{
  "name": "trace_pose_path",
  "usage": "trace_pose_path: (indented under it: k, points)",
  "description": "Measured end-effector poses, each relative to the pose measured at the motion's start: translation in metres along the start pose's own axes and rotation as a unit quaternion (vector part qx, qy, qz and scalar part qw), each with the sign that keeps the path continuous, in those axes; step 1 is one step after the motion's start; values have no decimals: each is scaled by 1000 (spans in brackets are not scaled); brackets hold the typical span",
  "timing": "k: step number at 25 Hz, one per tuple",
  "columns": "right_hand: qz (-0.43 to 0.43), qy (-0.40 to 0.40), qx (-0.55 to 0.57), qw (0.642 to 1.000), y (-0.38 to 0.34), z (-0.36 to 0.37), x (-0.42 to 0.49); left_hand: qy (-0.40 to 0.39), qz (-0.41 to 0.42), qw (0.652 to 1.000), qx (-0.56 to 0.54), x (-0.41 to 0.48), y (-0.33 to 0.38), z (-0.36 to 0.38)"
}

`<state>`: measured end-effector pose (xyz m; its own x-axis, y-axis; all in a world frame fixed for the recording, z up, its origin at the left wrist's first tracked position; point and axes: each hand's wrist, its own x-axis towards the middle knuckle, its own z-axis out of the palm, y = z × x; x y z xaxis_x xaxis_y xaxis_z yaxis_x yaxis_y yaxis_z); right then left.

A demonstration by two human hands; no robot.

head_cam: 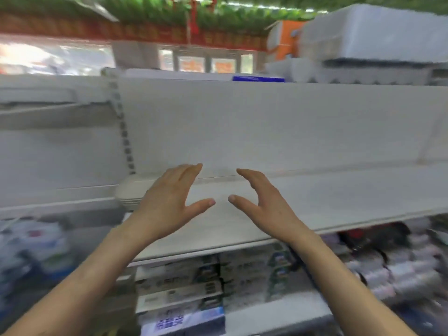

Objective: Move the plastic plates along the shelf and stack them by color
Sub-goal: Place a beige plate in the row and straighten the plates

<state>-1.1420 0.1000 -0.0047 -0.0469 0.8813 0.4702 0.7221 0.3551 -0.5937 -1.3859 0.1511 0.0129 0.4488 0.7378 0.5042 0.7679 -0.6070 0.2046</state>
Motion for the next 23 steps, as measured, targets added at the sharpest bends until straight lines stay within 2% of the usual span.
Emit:
trace_pose_path:
  k: [2,5,11,16,20,23]
  points:
    - [-10,-49,16,999,-16,34,21,22,-47,998,19,-19,-40,-17]
    - [-9,-115,29,993,-34,77,47,14,-118,993,28,-39,-89,-36]
    - [20,-194,70,978,-50,126,95,-60,-198,978,-20,-53,-148,-35]
    - [9,-226,144,963,-45,141,114,-102,-191,968,-129,-37,-159,-26]
    - [18,-204,188,961,-44,142,114,-52,-204,956,-202,-38,-163,-10]
    - [26,-164,212,963,-36,126,109,-47,-193,954,-226,-26,-148,-9]
